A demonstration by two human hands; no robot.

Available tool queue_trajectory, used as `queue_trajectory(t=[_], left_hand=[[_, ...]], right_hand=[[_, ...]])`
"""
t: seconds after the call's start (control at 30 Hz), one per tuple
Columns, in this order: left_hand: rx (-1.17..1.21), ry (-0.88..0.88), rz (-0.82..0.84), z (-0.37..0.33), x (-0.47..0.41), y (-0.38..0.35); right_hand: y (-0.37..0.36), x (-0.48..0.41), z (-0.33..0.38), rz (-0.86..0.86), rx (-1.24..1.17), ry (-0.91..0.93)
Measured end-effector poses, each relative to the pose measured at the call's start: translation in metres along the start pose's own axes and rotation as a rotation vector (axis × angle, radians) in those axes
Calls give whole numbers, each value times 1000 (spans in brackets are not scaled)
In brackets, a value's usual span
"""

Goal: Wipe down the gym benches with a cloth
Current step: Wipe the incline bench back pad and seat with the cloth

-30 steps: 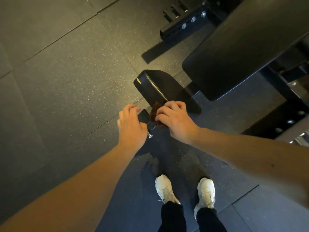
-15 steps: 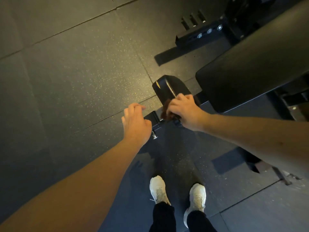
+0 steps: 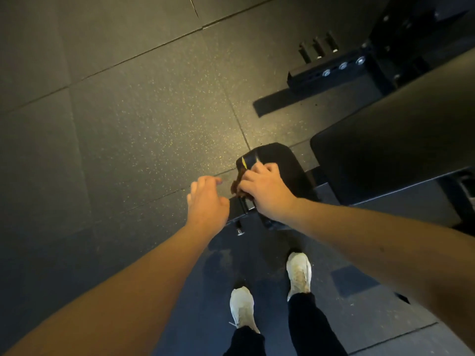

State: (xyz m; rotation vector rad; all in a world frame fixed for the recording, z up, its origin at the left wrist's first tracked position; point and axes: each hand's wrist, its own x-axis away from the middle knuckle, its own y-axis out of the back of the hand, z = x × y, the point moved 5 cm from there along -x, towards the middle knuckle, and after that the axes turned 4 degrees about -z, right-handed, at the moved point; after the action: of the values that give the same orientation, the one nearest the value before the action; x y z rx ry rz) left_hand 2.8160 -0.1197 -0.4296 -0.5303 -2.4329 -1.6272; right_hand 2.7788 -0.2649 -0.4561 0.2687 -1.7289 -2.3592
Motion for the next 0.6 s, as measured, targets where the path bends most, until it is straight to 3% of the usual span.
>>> queue_trajectory(t=[0.17,0.3,0.47,0.6], left_hand=[[-108,-24,54,-33,-13,6],[-141,-60,67,-52,-38,4],[100,123,21,-42,-73,12],[365,298,-4,-21,-107,22]], right_hand=[[3,79,-5,218,-62,169],[5,20,-13,104,3,173],[1,-58,-20,-43,-77,-183],[17,-72,-35,-242,-380,-735]])
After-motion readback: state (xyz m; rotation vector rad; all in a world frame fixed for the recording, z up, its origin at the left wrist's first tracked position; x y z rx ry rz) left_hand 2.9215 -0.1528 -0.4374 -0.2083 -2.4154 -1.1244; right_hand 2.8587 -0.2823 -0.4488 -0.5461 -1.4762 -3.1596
